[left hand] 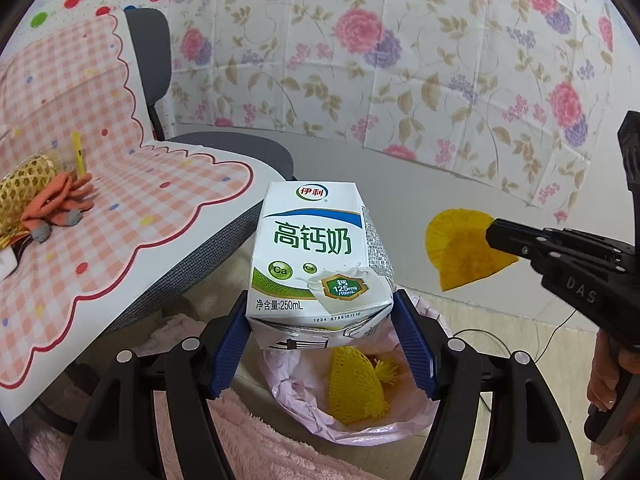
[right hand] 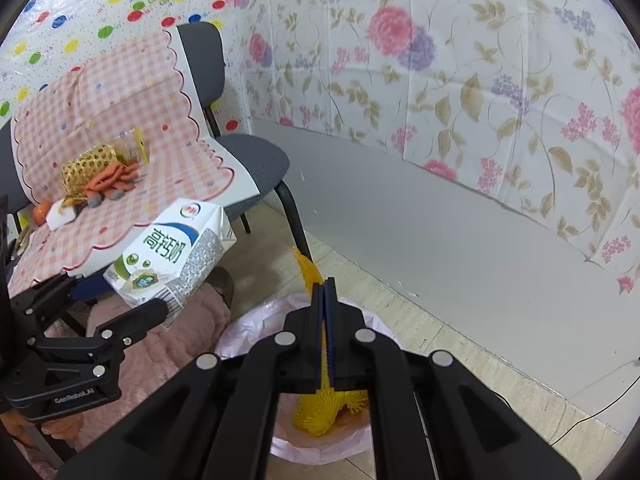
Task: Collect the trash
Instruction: 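Carry the milk carton with the left gripper over the bin and release it, then return both grippers to the chair and grasp the orange glove with the right gripper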
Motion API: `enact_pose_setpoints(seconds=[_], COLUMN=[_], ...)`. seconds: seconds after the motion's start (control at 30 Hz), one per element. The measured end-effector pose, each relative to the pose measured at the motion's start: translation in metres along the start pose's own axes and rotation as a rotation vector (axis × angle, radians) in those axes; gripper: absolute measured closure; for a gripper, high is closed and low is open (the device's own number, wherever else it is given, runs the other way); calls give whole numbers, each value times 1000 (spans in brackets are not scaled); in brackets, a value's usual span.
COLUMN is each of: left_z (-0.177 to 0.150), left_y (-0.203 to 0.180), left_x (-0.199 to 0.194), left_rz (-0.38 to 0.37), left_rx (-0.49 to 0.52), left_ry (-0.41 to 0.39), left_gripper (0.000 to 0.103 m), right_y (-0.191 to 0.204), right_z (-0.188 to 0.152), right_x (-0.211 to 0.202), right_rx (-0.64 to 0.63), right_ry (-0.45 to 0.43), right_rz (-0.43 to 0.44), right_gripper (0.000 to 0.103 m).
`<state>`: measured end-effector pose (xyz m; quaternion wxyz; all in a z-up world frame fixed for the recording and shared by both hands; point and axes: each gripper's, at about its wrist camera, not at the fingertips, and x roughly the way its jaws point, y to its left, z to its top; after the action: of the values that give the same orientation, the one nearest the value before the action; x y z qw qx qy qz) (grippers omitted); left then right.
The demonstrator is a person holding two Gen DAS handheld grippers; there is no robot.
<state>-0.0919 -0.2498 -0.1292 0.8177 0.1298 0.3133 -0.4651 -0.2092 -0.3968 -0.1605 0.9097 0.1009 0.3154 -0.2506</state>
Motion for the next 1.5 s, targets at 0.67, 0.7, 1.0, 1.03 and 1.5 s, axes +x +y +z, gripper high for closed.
enact_pose_setpoints(seconds=[0.67,0.7,1.0,1.03,1.5], left_z=[27,28,29,29,10], left_y=[35,39,78,83,189], left_x=[-1,-5,-43,-48,-97], left_rz=[42,60,155,164,426], left_rx=[-93,-99,-147,-159,-316], left_ry=[-7,-11,-34,-40,-43], left_gripper=[26,26,25,23,16], right_y=[-12,-11,14,19,118], right_z=[11,16,45,48,93], right_x=[27,20,-8,-8,41], right_rx=[69,71,29,16,-126], right_ry=[29,8,-85,-92,-52], right_rz=[28,25,86,98,271], right_gripper=[75,75,76,75,67])
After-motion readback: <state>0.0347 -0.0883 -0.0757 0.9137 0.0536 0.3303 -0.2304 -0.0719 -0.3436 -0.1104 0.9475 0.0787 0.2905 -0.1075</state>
